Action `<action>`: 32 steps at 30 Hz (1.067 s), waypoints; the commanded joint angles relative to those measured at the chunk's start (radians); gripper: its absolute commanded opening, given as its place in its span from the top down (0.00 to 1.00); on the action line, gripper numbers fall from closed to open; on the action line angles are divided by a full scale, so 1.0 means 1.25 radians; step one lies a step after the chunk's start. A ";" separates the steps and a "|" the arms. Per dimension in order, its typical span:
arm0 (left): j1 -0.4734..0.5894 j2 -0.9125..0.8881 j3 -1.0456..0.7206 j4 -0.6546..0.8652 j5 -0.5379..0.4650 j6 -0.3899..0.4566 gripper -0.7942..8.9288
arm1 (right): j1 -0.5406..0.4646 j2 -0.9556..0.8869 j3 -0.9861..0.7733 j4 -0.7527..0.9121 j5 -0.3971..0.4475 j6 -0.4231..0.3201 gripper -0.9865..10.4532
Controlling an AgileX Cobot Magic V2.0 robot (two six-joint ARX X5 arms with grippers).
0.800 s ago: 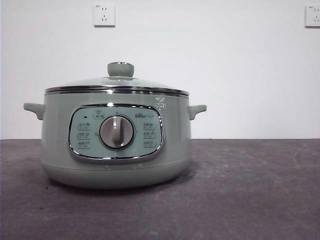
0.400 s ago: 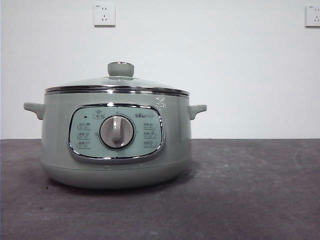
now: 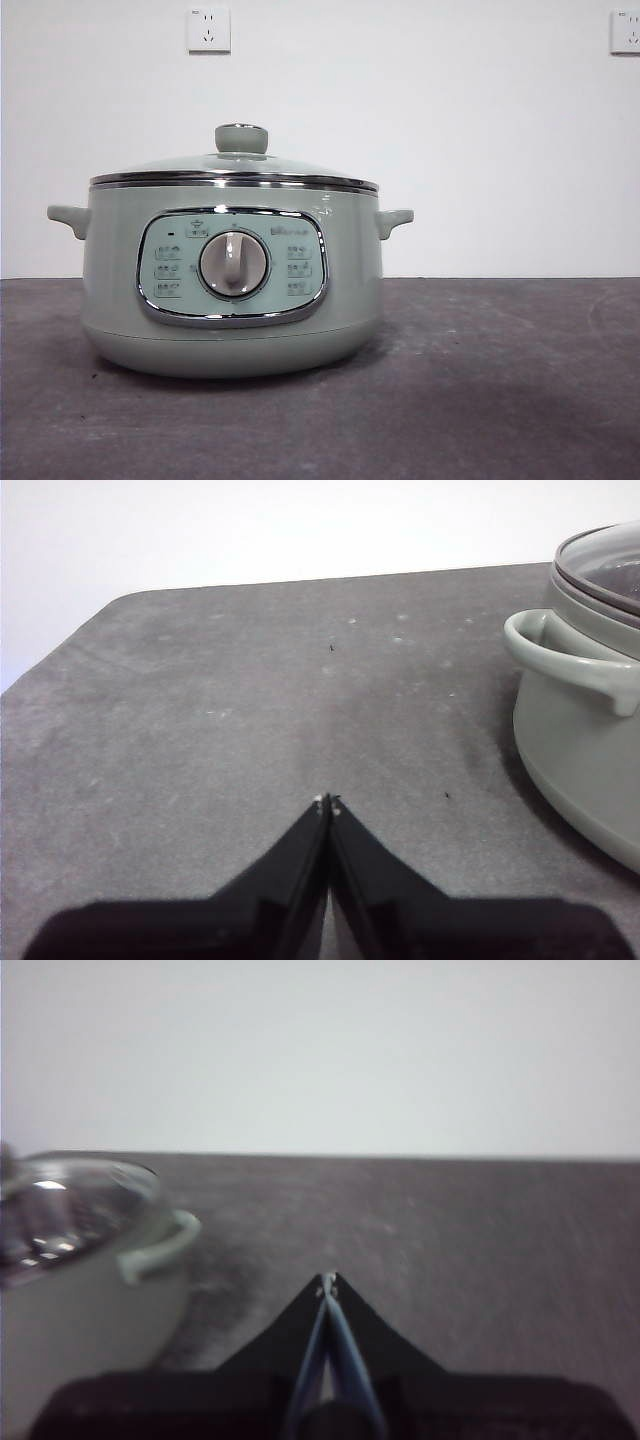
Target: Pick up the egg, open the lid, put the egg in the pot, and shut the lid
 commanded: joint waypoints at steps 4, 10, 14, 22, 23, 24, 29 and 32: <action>0.003 -0.002 -0.012 0.002 -0.001 -0.005 0.92 | 0.000 -0.034 -0.088 0.034 0.004 0.023 0.91; 0.003 -0.002 -0.012 0.002 -0.001 -0.005 0.92 | 0.000 -0.034 -0.121 -0.001 0.005 0.016 0.91; 0.003 -0.002 -0.012 0.002 -0.001 -0.005 0.92 | 0.000 -0.034 -0.121 -0.029 0.005 0.009 0.91; 0.003 -0.002 -0.012 0.002 -0.001 -0.005 0.92 | 0.000 -0.034 -0.121 -0.032 0.005 0.022 0.91; 0.003 -0.002 -0.012 0.002 -0.001 -0.005 0.92 | 0.000 -0.034 -0.121 -0.032 0.005 0.022 0.91; 0.003 -0.002 -0.012 0.002 -0.001 -0.005 0.92 | 0.000 -0.034 -0.121 -0.032 0.005 0.022 0.91; 0.003 -0.002 -0.012 0.002 0.000 -0.005 0.92 | 0.000 -0.034 -0.120 -0.032 0.005 0.022 0.91; 0.003 -0.002 -0.012 0.002 -0.001 -0.005 0.92 | 0.000 -0.034 -0.120 -0.032 0.005 0.022 0.91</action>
